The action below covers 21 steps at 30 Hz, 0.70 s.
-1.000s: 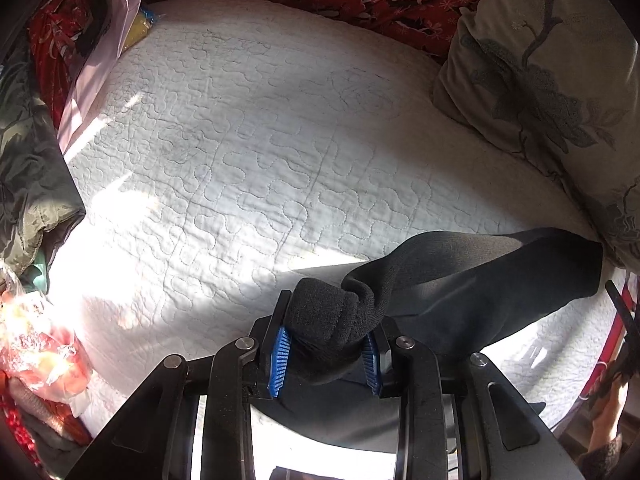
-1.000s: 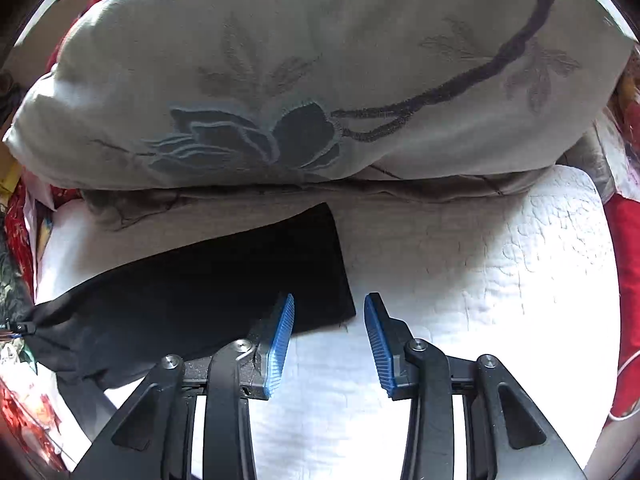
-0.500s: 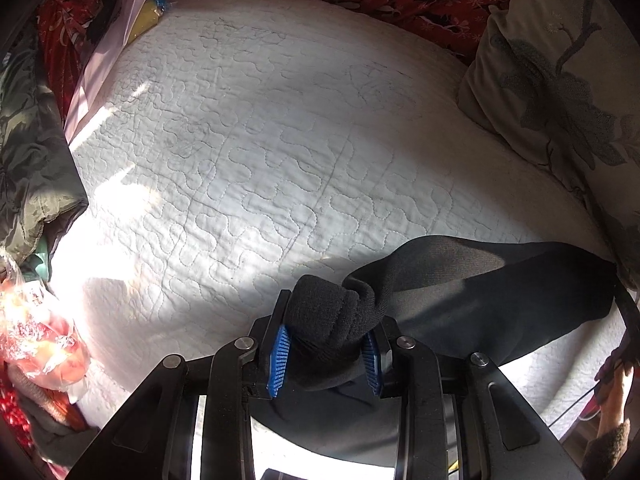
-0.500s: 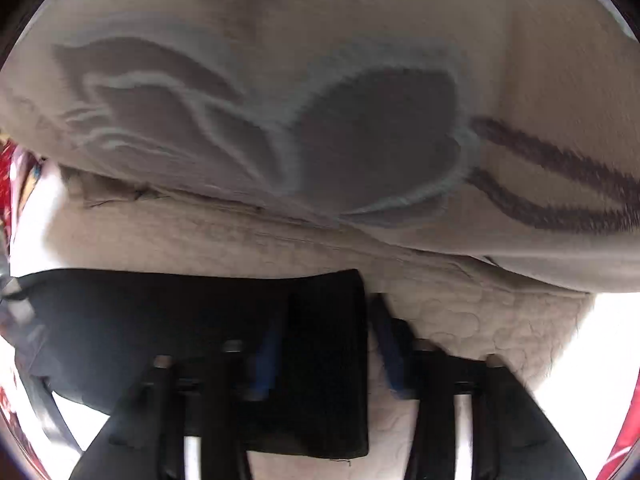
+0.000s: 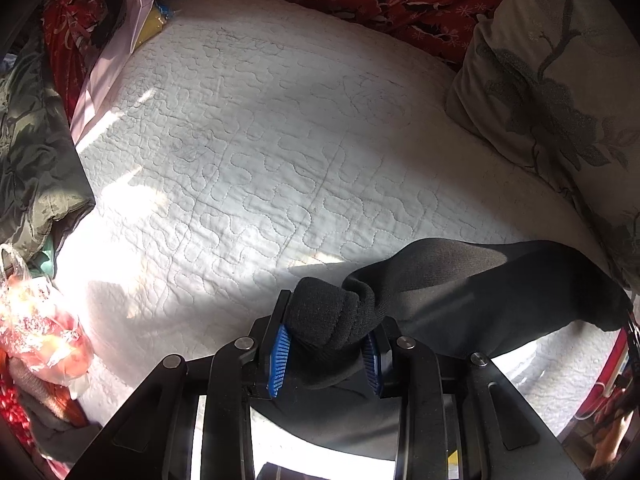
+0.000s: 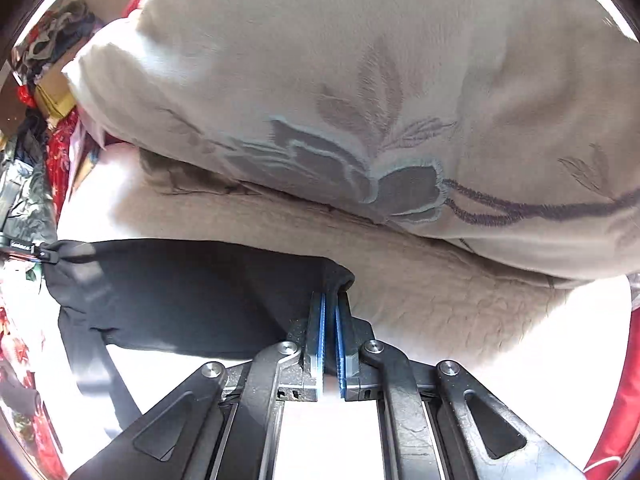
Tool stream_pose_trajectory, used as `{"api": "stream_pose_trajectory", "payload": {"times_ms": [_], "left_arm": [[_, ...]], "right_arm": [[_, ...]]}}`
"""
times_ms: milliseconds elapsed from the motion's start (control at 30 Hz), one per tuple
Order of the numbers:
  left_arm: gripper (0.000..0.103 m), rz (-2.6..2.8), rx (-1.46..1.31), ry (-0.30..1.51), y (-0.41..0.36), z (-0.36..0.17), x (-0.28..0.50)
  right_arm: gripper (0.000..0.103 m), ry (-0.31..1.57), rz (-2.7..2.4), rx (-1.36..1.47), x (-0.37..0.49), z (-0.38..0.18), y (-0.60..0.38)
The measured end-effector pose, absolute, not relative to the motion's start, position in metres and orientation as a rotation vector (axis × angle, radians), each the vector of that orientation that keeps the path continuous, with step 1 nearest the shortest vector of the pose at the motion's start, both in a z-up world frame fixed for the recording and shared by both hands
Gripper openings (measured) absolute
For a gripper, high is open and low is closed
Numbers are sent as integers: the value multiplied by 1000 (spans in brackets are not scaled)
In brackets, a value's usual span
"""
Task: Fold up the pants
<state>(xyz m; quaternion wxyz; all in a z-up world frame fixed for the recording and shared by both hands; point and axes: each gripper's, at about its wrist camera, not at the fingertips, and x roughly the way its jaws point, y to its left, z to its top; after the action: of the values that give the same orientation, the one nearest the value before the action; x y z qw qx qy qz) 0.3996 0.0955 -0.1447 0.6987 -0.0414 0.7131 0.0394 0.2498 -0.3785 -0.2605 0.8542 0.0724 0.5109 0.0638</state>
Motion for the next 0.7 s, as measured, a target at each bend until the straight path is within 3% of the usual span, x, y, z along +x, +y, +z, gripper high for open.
{"api": "stream_pose_trajectory", "payload": {"times_ms": [300,700], "left_arm": [[31,24,-109,1497,117,-111,365],[31,12,-152,1581,183,-153,284]], "right_arm": [[4,974,130,281,167,-218,-372],[4,972,42,504,48,-242,-328]]}}
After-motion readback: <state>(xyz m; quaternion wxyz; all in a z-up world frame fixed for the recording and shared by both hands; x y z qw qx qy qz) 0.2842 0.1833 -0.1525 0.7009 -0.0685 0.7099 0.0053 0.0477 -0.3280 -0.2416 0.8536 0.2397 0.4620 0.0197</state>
